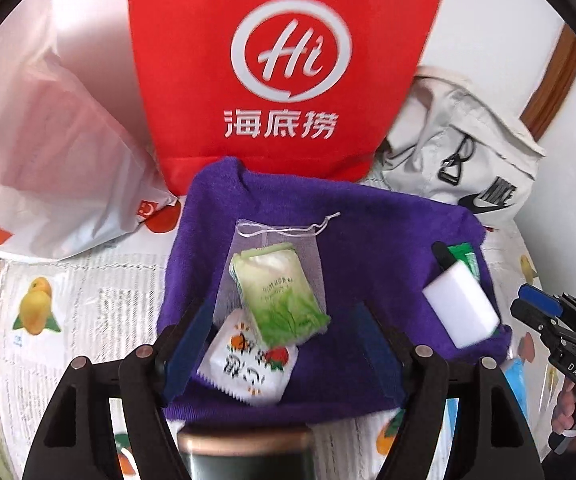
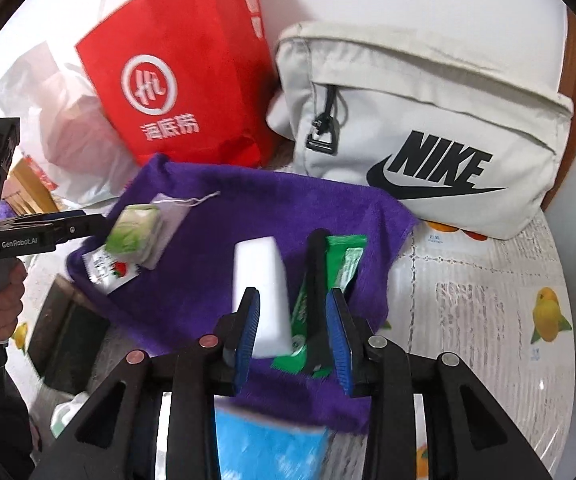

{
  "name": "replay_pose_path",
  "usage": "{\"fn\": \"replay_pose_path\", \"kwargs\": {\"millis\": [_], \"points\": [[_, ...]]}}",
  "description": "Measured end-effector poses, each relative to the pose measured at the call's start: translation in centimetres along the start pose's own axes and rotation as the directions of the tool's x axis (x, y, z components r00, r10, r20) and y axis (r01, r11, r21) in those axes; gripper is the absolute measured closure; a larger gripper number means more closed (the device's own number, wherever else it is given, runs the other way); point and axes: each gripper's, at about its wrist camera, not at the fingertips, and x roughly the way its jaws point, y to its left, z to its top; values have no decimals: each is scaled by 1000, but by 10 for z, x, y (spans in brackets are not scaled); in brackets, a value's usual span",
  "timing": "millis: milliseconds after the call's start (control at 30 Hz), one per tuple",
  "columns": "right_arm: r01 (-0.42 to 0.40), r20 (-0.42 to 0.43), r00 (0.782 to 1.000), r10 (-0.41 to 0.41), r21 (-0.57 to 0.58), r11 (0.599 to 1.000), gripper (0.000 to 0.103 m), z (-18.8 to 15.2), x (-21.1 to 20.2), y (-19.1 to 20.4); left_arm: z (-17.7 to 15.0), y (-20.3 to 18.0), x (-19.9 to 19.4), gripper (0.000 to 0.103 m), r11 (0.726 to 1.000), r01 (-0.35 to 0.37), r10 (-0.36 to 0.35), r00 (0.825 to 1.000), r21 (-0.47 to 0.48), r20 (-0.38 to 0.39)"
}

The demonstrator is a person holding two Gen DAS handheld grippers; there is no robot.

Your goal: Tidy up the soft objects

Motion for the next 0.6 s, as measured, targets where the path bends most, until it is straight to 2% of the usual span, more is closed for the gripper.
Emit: {"fn": "replay_pose_path", "kwargs": {"millis": [167, 333, 400, 533, 600], "points": [[-2, 26, 1000, 2, -15, 1000, 62, -17, -25, 20, -21, -6, -33, 30, 1000, 14, -15, 998, 15, 67], [-10, 41, 999, 12, -32, 999, 58, -42, -53, 37, -51, -11, -61, 30, 999, 41, -41, 997, 4, 71], [-13, 44, 999, 15, -39, 999, 54, -53, -63, 44, -65, -14, -72, 30, 999, 34, -35, 996, 18, 80], [-21, 50, 998, 23, -56, 998, 53, -76, -80, 59, -98, -17, -91, 30, 1000, 8, -10, 996, 30, 84], [-35, 54, 998, 38, -61, 998, 48, -88, -88, 66, -115, -17, -97, 30, 1000, 9, -11, 997, 26, 72]]}}
